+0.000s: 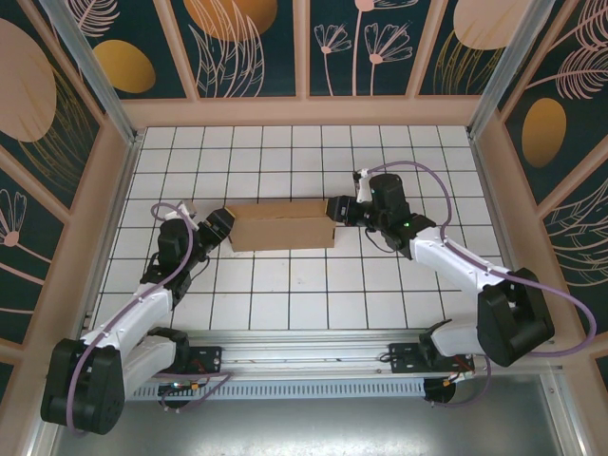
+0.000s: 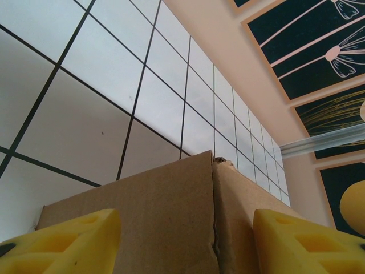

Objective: Fold the paper box

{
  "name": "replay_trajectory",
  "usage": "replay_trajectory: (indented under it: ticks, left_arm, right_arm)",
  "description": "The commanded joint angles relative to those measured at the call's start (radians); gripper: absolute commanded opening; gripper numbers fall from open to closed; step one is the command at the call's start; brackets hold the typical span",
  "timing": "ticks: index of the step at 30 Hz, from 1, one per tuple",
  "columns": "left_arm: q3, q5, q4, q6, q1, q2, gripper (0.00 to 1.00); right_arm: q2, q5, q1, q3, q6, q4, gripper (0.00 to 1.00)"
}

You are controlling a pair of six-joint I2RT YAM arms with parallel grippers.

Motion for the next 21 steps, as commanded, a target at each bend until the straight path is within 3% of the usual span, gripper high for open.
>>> replay_trajectory:
  ticks: [1, 9, 15, 21]
  left_arm:
    - [-0.034, -0.037, -0.142, 0.042, 0.008, 0.013, 0.61]
    - [-0.026, -0.023, -0.14, 0.044, 0.007, 0.018, 0.61]
    - [-0.025, -0.021, -0.141, 0.044, 0.008, 0.02, 0.6]
    - [-0.048, -0.004, -0.123, 0.023, 0.008, 0.039, 0.57]
  right_arm:
    - [-0.029, -0.023, 0.003, 0.024, -0.003, -0.008, 0.48]
    - [-0.033, -0.019, -0.016, -0.038, 0.003, 0.013, 0.47]
    - [-0.02, 0.0, -0.043, -0.107, 0.02, 0.041, 0.36]
    - [0.017, -0.009, -0.019, -0.185, 0.049, 0.076, 0.34]
